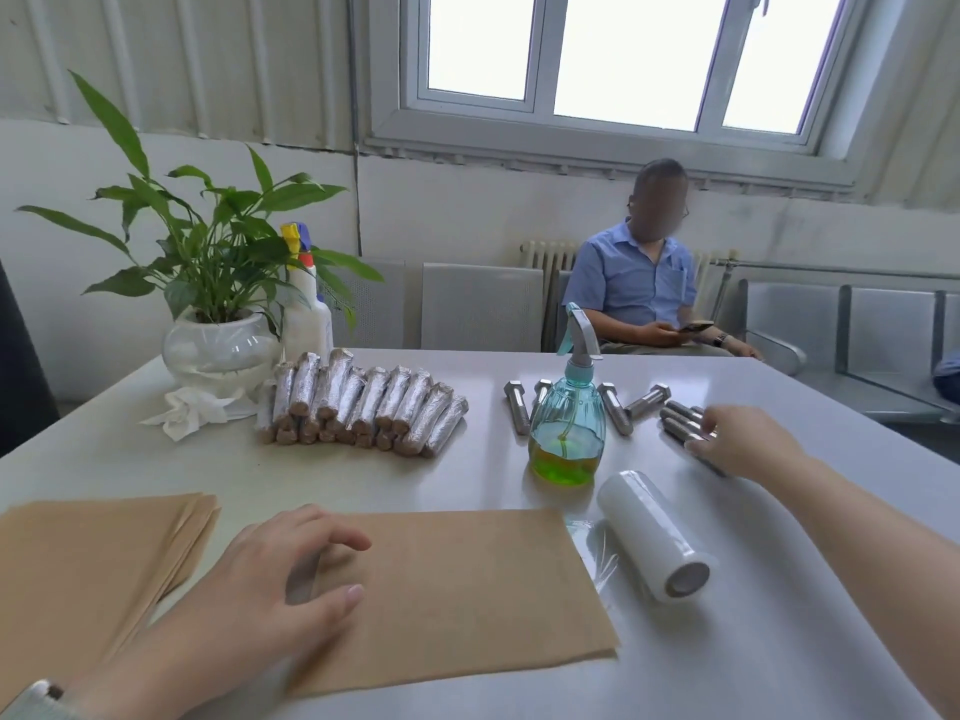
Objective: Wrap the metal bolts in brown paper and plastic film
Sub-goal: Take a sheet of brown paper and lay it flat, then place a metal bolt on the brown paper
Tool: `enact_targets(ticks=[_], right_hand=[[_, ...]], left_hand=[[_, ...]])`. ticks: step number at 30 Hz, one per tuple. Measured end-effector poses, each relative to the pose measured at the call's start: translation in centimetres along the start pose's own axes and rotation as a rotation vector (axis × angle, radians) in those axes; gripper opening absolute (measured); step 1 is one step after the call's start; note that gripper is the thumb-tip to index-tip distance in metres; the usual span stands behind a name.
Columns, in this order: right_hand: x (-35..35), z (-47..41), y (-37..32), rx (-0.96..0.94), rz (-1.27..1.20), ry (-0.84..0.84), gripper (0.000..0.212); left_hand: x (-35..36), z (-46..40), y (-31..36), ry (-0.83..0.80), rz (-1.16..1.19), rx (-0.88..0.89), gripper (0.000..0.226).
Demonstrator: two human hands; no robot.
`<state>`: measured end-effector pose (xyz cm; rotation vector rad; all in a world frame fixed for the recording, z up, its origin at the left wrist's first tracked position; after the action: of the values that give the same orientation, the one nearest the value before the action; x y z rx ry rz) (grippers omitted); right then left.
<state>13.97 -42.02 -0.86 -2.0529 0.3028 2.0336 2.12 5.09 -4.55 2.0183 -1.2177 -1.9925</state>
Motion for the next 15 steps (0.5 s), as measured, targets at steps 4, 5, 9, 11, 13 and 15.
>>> enact_targets(ticks=[4, 5, 9, 11, 13, 15], right_hand=[[0.9, 0.5, -0.6, 0.049, 0.093, -0.091, 0.019], [1.0, 0.8, -0.8, 0.048, 0.102, -0.103, 0.015], [0.8, 2.2, -1.3, -0.014, 0.077, -0.091, 0.025], [0.2, 3.3, -1.4, -0.133, 0.044, -0.102, 0.016], [0.0, 4.2, -1.7, -0.321, 0.154, -0.222, 0.039], [0.3, 5.0, -1.9, -0.428, 0.337, -0.297, 0.044]], left_hand=[[0.1, -0.1, 0.0, -0.011, -0.004, -0.017, 0.036], [0.1, -0.1, 0.0, -0.016, -0.008, -0.022, 0.032], [0.2, 0.0, 0.0, -0.028, -0.019, -0.027, 0.028], [0.3, 0.0, 0.0, -0.032, -0.021, -0.03, 0.028], [0.4, 0.0, 0.0, -0.038, -0.021, -0.028, 0.027], [0.3, 0.0, 0.0, -0.038, -0.02, -0.027, 0.027]])
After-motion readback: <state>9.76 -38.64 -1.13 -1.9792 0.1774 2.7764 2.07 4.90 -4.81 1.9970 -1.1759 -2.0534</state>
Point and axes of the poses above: each hand's wrist, its own z-axis away from the middle knuckle, its own x-axis out of the palm, y = z × x, the point moved 4 cm from there along -z, towards the middle knuckle, and after that the axes turned 10 degrees about -y, right-handed, at the moved point
